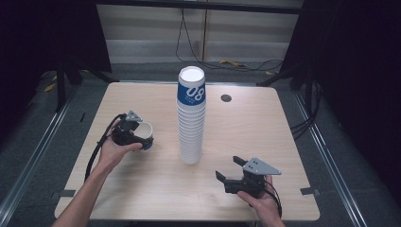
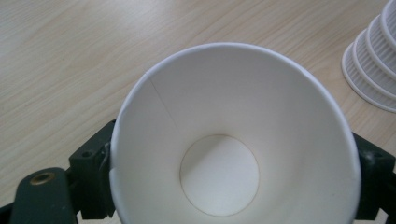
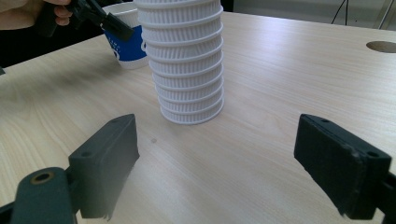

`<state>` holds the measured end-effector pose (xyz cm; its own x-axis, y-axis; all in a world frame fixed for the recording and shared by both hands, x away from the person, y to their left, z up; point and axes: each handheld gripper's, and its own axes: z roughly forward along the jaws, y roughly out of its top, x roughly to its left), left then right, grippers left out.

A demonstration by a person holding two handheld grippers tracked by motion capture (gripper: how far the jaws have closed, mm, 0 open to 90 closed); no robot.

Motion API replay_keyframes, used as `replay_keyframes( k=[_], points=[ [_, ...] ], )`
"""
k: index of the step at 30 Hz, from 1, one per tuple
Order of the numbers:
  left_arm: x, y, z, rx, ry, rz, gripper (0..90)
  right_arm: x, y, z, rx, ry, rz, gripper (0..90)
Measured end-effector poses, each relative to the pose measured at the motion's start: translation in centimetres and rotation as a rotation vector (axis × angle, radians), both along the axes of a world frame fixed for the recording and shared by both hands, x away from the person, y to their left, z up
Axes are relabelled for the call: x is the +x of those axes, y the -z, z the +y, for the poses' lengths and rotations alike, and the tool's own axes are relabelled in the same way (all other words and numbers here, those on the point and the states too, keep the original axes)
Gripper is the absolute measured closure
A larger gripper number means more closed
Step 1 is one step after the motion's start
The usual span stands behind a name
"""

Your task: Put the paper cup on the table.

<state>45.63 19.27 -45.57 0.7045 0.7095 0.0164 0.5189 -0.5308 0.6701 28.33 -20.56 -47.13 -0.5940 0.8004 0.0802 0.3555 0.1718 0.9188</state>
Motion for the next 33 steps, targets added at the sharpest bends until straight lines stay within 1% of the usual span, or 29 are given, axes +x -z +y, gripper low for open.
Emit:
replay_keyframes(
  k=[1,5,6,8,9,11,12,14,15,17,18,21,22,24,27,29,30,31,32,33],
  points=[
    [0.0,0.1,0.1,-0.011,-0.008,0.004,13.6,0.0,0.0,0.0,0.001,-0.002,0.000,13.6],
    [0.0,0.3,0.5,-0.042,-0.011,0.030,13.9,0.0,0.0,0.0,0.002,-0.002,0.001,13.6],
    [0.0,0.4,0.5,-0.052,-0.015,0.030,13.9,0.0,0.0,0.0,0.001,-0.001,0.003,13.6],
    [0.0,0.7,0.6,-0.052,-0.015,0.049,15.0,0.0,0.1,0.1,-0.002,0.000,0.004,13.6],
    [0.0,0.9,0.5,-0.034,-0.014,0.043,16.8,0.0,0.1,0.1,-0.001,-0.002,0.005,13.6],
    [-0.1,1.3,0.5,-0.022,-0.016,0.041,16.0,0.0,0.1,0.1,0.000,-0.002,0.005,13.7],
    [-0.1,1.5,0.5,-0.032,-0.023,0.051,16.2,0.0,0.0,0.1,0.000,-0.001,0.005,13.7],
    [-0.2,1.9,0.5,-0.046,-0.026,0.058,16.1,0.0,0.0,0.1,0.002,-0.003,0.003,13.7],
    [-0.2,2.0,0.6,-0.039,-0.018,0.057,16.2,0.0,0.0,0.0,0.002,-0.003,0.004,13.7],
    [-0.3,2.1,0.7,-0.032,-0.023,0.059,16.3,0.0,0.1,0.0,-0.001,-0.001,0.004,13.7],
    [-0.3,2.2,0.8,-0.043,-0.028,0.058,16.4,0.0,0.1,0.0,0.000,-0.004,0.004,13.7],
    [-0.5,2.2,1.1,-0.059,-0.024,0.067,16.1,0.0,0.1,0.1,-0.002,-0.002,0.004,13.7],
    [-0.6,2.2,1.2,-0.059,-0.023,0.065,16.1,0.0,0.1,0.1,-0.002,-0.002,0.004,13.7],
    [-0.8,2.2,1.4,-0.077,-0.024,0.065,16.1,0.0,0.1,0.1,-0.003,-0.003,0.003,13.7],
    [-1.2,2.3,1.6,-0.078,-0.020,0.050,16.2,0.0,0.1,0.1,-0.004,-0.002,0.004,13.7],
    [-1.4,2.4,1.6,-0.082,-0.006,0.054,16.1,0.0,0.1,0.2,-0.005,-0.005,0.002,13.7],
    [-1.5,2.5,1.6,-0.077,-0.004,0.050,16.1,0.0,0.1,0.2,-0.004,-0.006,0.002,13.7],
    [-1.7,2.5,1.7,-0.063,-0.001,0.042,16.2,0.0,0.1,0.2,-0.004,-0.007,0.000,13.7],
    [-1.8,2.6,1.7,-0.073,-0.009,0.044,16.1,0.0,0.1,0.2,-0.003,-0.006,0.001,13.7],
    [-1.8,2.6,1.8,-0.069,-0.003,0.046,16.1,0.0,0.1,0.2,-0.003,-0.005,0.001,13.6]
  ],
)
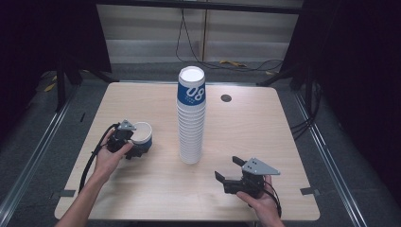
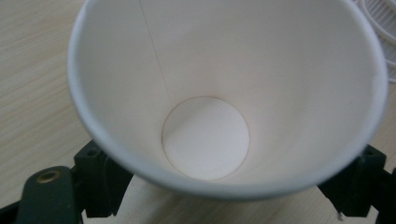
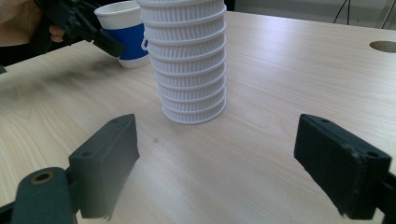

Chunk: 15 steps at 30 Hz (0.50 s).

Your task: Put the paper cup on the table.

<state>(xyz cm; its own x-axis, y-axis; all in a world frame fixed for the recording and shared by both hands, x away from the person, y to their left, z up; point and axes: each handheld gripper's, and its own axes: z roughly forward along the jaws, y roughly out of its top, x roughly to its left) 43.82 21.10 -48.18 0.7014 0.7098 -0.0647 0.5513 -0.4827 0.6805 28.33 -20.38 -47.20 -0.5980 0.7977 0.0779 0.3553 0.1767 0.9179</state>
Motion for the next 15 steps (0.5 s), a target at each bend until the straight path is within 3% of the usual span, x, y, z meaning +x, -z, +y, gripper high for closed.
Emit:
replay_keyframes(
  k=[5,15],
  points=[
    [-0.5,0.1,0.7,-0.032,-0.016,0.002,16.1,0.0,0.0,0.0,0.001,0.000,-0.001,13.7],
    [-2.1,-0.2,1.7,-0.063,-0.030,-0.032,16.1,0.0,-0.1,0.0,0.001,0.003,-0.002,13.7]
  ],
)
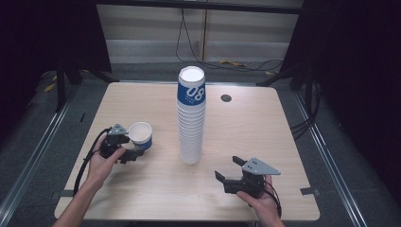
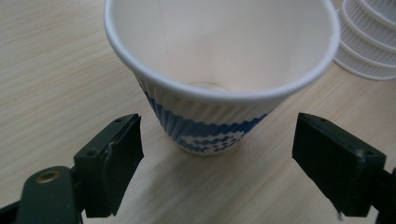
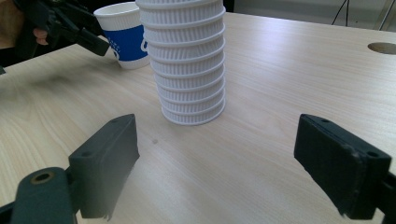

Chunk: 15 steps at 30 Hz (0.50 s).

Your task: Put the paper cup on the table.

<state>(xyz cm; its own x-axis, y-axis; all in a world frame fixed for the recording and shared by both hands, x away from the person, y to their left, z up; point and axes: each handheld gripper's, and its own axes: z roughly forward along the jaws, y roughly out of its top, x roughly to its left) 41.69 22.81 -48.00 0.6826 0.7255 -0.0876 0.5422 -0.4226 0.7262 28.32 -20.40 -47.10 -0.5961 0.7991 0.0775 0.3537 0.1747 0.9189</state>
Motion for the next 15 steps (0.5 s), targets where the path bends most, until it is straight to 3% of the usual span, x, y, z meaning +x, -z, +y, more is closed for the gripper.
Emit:
replay_keyframes(
  k=[6,15],
  points=[
    [-1.3,-0.2,0.6,-0.090,-0.014,0.000,16.1,0.0,0.0,0.0,-0.004,0.000,0.000,13.6],
    [-3.4,-1.4,0.9,-0.127,-0.013,-0.066,16.2,0.1,0.0,0.0,-0.002,0.001,0.001,13.6]
  ],
)
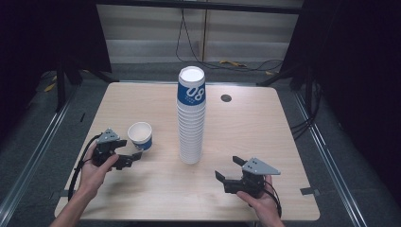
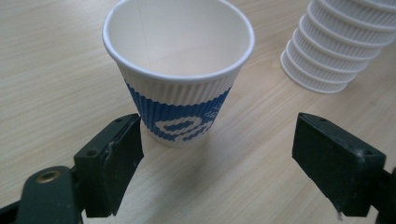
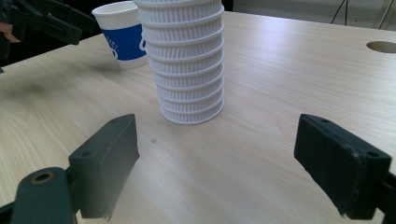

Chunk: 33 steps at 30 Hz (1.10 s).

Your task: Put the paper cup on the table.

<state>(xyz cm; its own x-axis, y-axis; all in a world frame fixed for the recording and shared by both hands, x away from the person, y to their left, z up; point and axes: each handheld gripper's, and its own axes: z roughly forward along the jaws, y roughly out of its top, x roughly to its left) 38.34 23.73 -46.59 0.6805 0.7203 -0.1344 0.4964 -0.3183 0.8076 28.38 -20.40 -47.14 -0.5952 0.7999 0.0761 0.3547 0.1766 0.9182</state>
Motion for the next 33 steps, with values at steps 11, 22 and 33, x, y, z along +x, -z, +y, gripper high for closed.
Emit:
replay_keyframes(
  k=[11,22,33],
  points=[
    [-2.5,-0.4,0.3,-0.063,0.042,-0.038,16.0,-0.1,0.0,-0.1,0.002,0.004,-0.001,13.6],
    [-5.6,0.0,-0.8,-0.099,0.074,-0.091,15.9,-0.1,-0.1,-0.2,0.002,0.006,-0.001,13.6],
    [-8.8,1.7,-1.8,-0.137,0.081,-0.069,15.9,-0.4,0.0,-0.3,0.001,0.003,-0.001,13.7]
  ],
)
